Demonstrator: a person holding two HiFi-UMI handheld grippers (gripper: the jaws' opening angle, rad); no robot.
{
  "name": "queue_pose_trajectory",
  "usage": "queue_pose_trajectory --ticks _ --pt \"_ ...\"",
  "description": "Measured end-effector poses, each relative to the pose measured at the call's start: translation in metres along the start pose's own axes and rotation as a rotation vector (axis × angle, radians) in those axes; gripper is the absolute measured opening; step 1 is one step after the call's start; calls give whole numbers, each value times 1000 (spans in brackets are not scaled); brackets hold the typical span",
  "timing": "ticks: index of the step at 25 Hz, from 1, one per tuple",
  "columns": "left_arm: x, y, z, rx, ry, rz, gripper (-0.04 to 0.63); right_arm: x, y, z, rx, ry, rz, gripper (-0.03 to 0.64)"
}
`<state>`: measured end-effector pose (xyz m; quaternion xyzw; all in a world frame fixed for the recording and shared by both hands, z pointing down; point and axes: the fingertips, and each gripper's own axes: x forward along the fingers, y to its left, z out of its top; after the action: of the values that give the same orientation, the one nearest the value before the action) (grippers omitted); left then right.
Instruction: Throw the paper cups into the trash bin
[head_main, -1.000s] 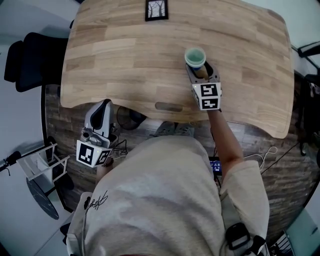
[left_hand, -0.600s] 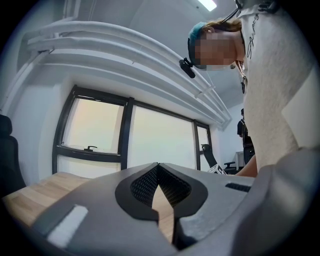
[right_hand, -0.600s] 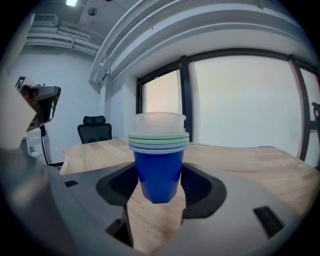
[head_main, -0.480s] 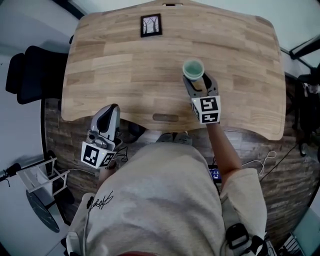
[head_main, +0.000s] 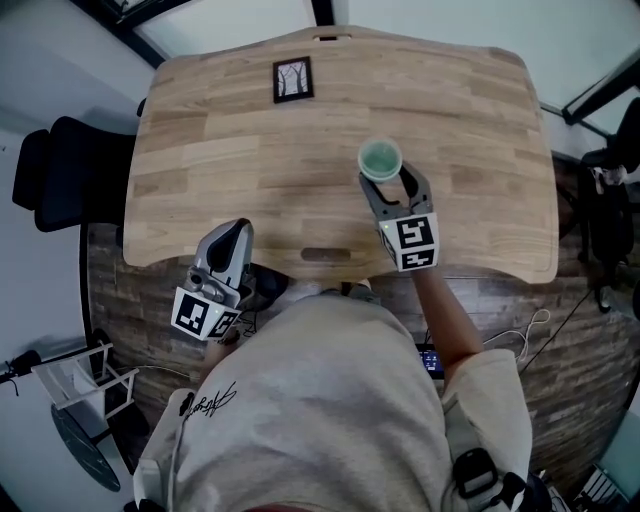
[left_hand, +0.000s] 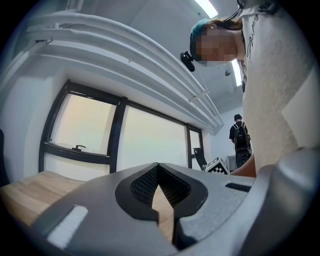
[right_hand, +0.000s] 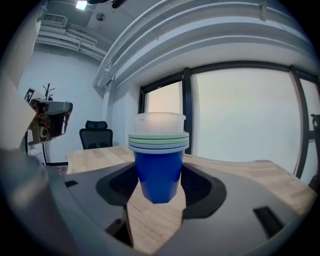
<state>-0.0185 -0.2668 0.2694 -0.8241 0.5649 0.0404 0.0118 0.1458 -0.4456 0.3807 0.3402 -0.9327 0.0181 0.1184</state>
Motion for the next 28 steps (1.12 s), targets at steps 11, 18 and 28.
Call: queue_pose_trajectory --ticks 11,18,28 --pt "16 -8 1 -5 -15 -52 3 -26 -5 33 -4 -71 -23 270" --pt "24 -13 4 -2 -31 -67 3 -39 -10 50 -9 -102 -35 270" --pt "24 -16 4 0 -28 -50 3 -44 -6 56 -3 -127 -9 270"
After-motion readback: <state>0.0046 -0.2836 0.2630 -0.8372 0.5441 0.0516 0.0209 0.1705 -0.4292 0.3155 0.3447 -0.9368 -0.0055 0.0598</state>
